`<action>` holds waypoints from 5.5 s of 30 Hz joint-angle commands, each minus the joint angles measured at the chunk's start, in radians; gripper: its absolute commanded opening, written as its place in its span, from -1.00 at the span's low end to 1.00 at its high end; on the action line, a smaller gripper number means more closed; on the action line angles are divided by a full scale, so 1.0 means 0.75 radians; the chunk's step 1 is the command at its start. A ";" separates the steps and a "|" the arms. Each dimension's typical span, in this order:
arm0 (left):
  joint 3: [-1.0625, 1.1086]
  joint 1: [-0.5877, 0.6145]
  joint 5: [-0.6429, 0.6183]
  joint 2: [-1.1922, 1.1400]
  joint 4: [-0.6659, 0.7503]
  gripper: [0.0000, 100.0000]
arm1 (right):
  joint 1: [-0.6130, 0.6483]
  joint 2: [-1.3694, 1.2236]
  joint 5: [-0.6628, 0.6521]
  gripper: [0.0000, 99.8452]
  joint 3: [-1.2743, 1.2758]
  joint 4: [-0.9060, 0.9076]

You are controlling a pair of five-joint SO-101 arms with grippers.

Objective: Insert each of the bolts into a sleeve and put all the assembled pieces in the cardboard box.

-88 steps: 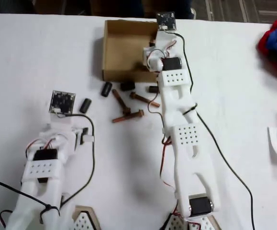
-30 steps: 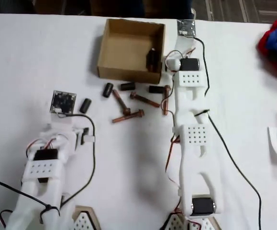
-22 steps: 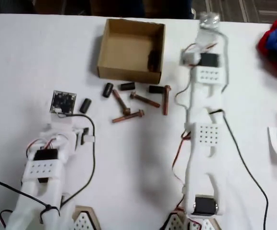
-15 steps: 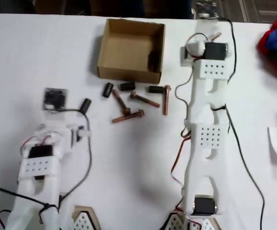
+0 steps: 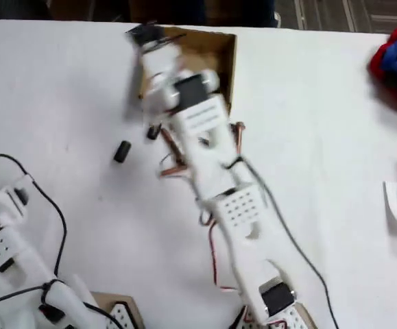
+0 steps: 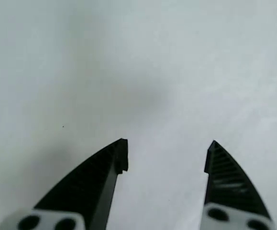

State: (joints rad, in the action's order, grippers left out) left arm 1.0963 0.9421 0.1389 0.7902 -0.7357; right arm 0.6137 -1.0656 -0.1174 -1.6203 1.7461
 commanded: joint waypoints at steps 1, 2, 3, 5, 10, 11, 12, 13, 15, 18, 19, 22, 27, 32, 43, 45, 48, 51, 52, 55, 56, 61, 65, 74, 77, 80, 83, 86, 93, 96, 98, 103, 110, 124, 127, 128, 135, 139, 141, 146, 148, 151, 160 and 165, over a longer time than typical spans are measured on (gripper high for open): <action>-0.075 0.100 0.016 0.037 -0.008 -0.46 | 0.130 -0.069 0.215 -0.67 0.008 -0.034; -0.075 0.133 0.016 0.037 -0.010 -0.46 | 0.157 -0.109 0.284 -0.67 0.004 -0.058; -0.073 0.170 0.016 0.037 -0.010 -0.46 | 0.179 -0.150 0.358 -0.67 -0.002 -0.091; -0.073 0.239 0.016 0.037 -0.012 -0.46 | 0.210 -0.224 0.516 -0.67 -0.004 -0.167; -0.075 0.362 0.025 0.037 -0.012 -0.46 | 0.228 -0.337 0.716 -0.67 -0.004 -0.341; -0.075 0.383 0.027 0.037 -0.012 -0.46 | 0.230 -0.345 0.716 -0.67 -0.004 -0.355; -0.075 0.401 0.029 0.037 -0.012 -0.46 | 0.230 -0.353 0.716 -0.67 -0.004 -0.365; -0.075 0.415 0.045 0.037 -0.012 -0.46 | 0.230 -0.355 0.720 -0.67 -0.004 -0.365; -0.075 0.426 0.096 0.037 -0.012 -0.46 | 0.230 -0.363 0.720 -0.67 0.000 -0.365; -0.075 0.426 0.127 0.037 -0.012 -0.46 | 0.230 -0.375 0.722 -0.67 0.012 -0.367; -0.075 0.426 0.125 0.039 -0.012 -0.46 | 0.230 -0.388 0.724 -0.67 0.012 -0.367; -0.075 0.426 0.123 0.039 -0.012 -0.46 | 0.230 -0.429 0.724 -0.67 0.010 -0.367; -0.075 0.426 0.121 0.039 -0.012 -0.46 | 0.226 -0.470 0.722 -0.67 -0.002 -0.408; -0.109 0.426 0.121 0.039 -0.035 -0.46 | 0.222 -0.467 0.716 -0.98 0.004 -0.414; -0.304 0.364 0.117 0.039 -0.164 -0.46 | 0.220 -0.363 0.264 -0.80 -0.063 -0.003; -0.302 0.346 0.117 0.039 -0.164 -0.46 | 0.214 -0.347 0.207 -0.75 -0.063 0.024; -0.302 0.327 0.117 0.039 -0.164 -0.46 | 0.210 -0.351 0.207 -0.73 -0.063 0.024; -0.302 0.327 0.117 0.039 -0.164 -0.46 | 0.210 -0.379 0.203 -0.72 -0.061 0.026; -0.304 0.327 0.117 0.039 -0.162 -0.46 | 0.210 -0.388 0.200 -0.72 -0.061 0.026; -0.308 0.329 0.117 0.039 -0.162 -0.46 | 0.195 -0.392 0.198 -0.72 -0.061 0.028; -0.310 0.329 0.117 0.039 -0.162 -0.46 | 0.191 -0.388 0.198 -0.72 -0.061 0.028; -0.308 0.329 0.117 0.039 -0.153 -0.46 | 0.187 -0.392 0.198 -0.72 -0.023 0.030; -0.310 0.327 0.117 0.039 -0.151 -0.46 | 0.191 -0.357 0.196 -0.72 0.164 0.030; -0.302 0.323 0.117 0.037 -0.151 -0.46 | 0.183 -0.247 0.194 -0.72 0.448 0.028; -0.302 0.297 0.117 0.037 -0.162 -0.46 | 0.173 -0.247 0.194 -0.81 0.452 0.026; -0.302 0.258 0.119 0.031 -0.166 -0.46 | 0.138 -0.212 0.196 -0.95 0.436 0.026; -0.300 0.186 0.119 0.029 -0.219 -0.46 | 0.066 -0.116 0.196 -0.96 0.419 0.026; -0.300 0.055 0.119 0.027 -0.333 -0.46 | -0.001 0.042 0.196 -0.96 0.403 0.028; -0.230 -0.450 0.127 0.025 -0.428 -0.46 | -0.056 0.557 0.194 -0.96 0.642 0.030; -0.244 -0.644 0.127 0.023 -0.444 -0.46 | -0.075 0.852 0.194 -0.96 0.937 0.028; -0.275 -0.779 0.127 0.006 -0.468 -0.46 | -0.118 1.061 0.182 -0.96 1.152 0.021; -0.478 -1.137 0.127 -0.293 -0.483 -0.46 | -0.341 1.607 0.045 -0.96 1.790 -0.128; -1.096 -1.438 0.317 -1.015 -0.681 -0.46 | -0.795 2.125 -0.166 -0.96 2.807 -0.531; -2.145 -1.592 0.338 -1.909 -1.137 -0.46 | -1.020 2.223 -0.117 -0.96 3.474 -1.087; -2.262 -1.626 0.376 -2.025 -1.182 -0.46 | -1.014 2.223 -0.057 -0.96 3.545 -1.171; -2.296 -1.637 0.407 -2.062 -1.185 -0.46 | -1.010 2.223 -0.045 -0.96 3.554 -1.175; -2.546 -1.637 0.567 -2.277 -1.182 -0.46 | -0.965 2.223 -0.039 -0.96 3.558 -1.181; -2.691 -1.602 0.593 -2.363 -1.185 -0.46 | -0.954 2.223 -0.039 -0.96 3.560 -1.181; -2.755 -1.590 0.593 -2.396 -1.197 -0.46 | -0.954 2.223 -0.039 -0.96 3.560 -1.181; -2.820 -1.598 0.626 -2.480 -1.301 -0.70 | -0.954 2.223 -0.039 -0.96 3.560 -1.181; -2.834 -1.598 0.620 -2.506 -1.332 -0.87 | -0.956 2.223 -0.039 -0.96 3.560 -1.181; -2.843 -1.592 0.618 -2.514 -1.350 -0.92 | -0.956 2.223 -0.039 -0.96 3.560 -1.181; -2.826 -1.622 0.509 -2.359 -1.401 -0.95 | -0.963 2.223 -0.039 -0.96 3.560 -1.183; -2.581 -1.631 0.245 -2.160 -1.401 -0.95 | -0.963 2.223 -0.039 -0.96 3.560 -1.183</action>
State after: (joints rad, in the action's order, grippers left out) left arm -0.9398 -0.2700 0.3920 -0.9805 -1.7699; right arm -0.1135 0.5639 -0.1542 1.0541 0.8730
